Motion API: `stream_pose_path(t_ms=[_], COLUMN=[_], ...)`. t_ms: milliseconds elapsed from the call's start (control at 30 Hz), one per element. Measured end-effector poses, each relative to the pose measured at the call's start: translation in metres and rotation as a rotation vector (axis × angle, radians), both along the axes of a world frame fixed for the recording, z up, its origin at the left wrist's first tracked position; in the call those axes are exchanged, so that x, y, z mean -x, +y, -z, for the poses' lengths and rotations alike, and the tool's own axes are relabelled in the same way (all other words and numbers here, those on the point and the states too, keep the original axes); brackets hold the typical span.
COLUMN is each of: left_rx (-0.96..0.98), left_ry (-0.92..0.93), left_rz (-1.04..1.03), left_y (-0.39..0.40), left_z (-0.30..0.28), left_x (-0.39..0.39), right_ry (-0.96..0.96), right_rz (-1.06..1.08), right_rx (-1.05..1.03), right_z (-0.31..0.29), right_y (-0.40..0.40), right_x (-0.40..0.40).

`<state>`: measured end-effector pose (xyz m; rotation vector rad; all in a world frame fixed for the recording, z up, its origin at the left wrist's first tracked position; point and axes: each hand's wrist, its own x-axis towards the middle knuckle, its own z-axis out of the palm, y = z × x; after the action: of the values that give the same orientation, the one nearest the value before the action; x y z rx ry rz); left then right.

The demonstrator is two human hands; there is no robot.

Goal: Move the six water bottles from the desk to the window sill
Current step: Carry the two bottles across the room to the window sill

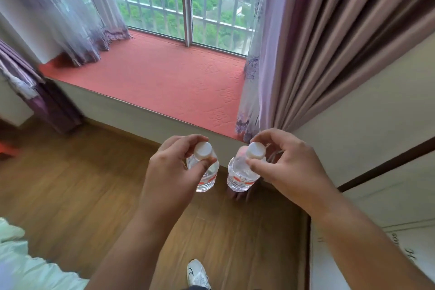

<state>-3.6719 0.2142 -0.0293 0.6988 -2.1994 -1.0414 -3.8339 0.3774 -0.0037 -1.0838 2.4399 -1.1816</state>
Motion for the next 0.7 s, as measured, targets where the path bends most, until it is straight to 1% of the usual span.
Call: stream_pose_path(t_ms=[200, 333, 533, 700], left_rx=[-0.007, -0.007, 0.007, 0.041], left_ry=[0.013, 0.006, -0.041, -0.082], left_rz=[-0.047, -0.091, -0.184, -0.318], left_y=[-0.046, -0.069, -0.096, -0.121], left_z=[-0.003, -0.004, -0.001, -0.002], left_x=[0.003, 0.007, 0.022, 0.049], right_ry=[-0.045, -0.068, -0.107, -0.115], right_rz=[0.007, -0.042, -0.159, -0.286], right_rx=[0.055, 0.05, 0.048, 0.066], right_z=[-0.004, -0.003, 0.006, 0.013], right_y=[-0.051, -0.085, -0.132, -0.181], right_x=[0.016, 0.028, 0.057, 0.094])
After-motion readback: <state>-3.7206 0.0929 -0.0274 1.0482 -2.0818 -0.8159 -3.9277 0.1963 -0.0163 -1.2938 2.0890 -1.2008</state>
